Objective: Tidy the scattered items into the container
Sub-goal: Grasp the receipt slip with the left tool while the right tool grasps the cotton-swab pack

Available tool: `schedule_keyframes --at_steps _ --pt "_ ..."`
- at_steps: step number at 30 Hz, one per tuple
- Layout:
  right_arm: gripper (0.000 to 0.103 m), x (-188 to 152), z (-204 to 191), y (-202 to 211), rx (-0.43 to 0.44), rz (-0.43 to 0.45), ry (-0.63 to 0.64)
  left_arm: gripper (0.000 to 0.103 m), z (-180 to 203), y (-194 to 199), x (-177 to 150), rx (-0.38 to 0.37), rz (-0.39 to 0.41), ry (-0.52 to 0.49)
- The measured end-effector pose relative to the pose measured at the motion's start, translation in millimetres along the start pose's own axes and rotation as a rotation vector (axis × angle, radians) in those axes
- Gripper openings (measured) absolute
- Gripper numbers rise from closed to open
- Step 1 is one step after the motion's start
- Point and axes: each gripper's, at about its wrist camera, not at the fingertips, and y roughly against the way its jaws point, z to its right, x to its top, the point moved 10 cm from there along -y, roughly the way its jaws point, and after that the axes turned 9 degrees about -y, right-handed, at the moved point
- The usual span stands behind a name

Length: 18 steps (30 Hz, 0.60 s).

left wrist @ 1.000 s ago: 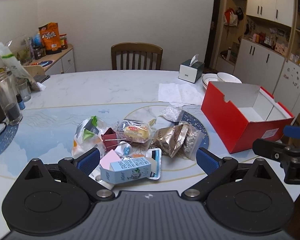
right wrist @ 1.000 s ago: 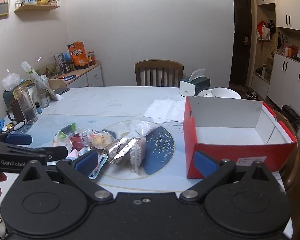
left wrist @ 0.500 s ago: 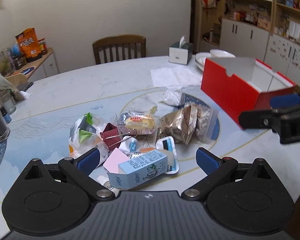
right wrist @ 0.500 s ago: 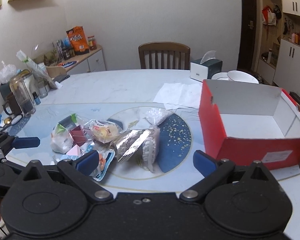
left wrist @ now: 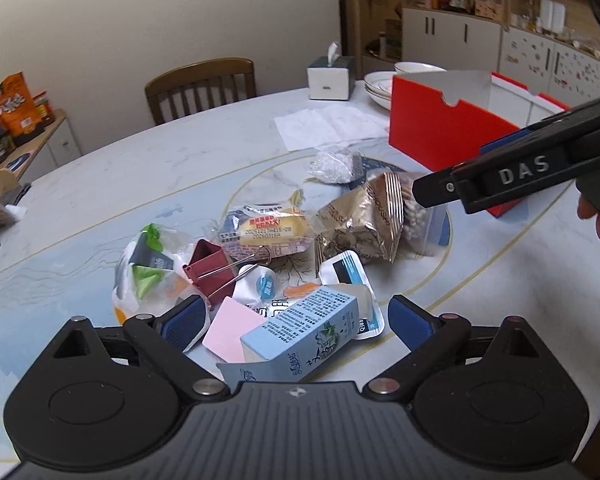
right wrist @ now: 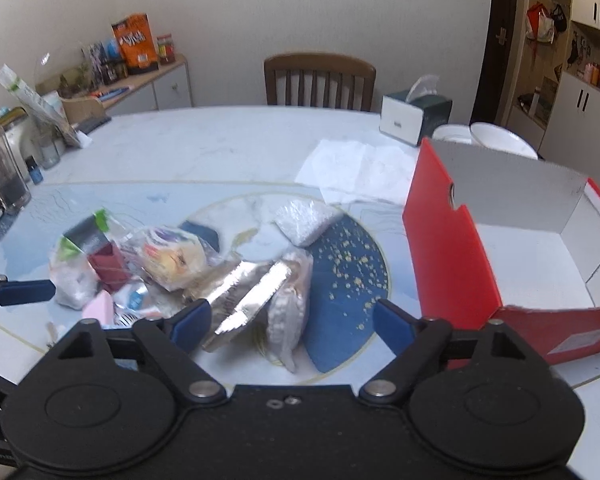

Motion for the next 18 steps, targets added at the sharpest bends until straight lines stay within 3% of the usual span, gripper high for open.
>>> schedule_keyframes --at_steps 6,8,18 --pt "0.078 -6 4 -17 -0.038 -0.033 0.007 0.087 3 -9 -2 -0.026 -0.003 -0.048" --pt "0.068 -7 4 -21 -0.040 -0.047 0.012 0.081 4 -13 -3 -0.036 -0.013 -0.059" --pt "0.058 -8 5 -40 -0.062 -0.068 0.036 0.069 3 -25 -9 -0.061 -0.036 -0.095"
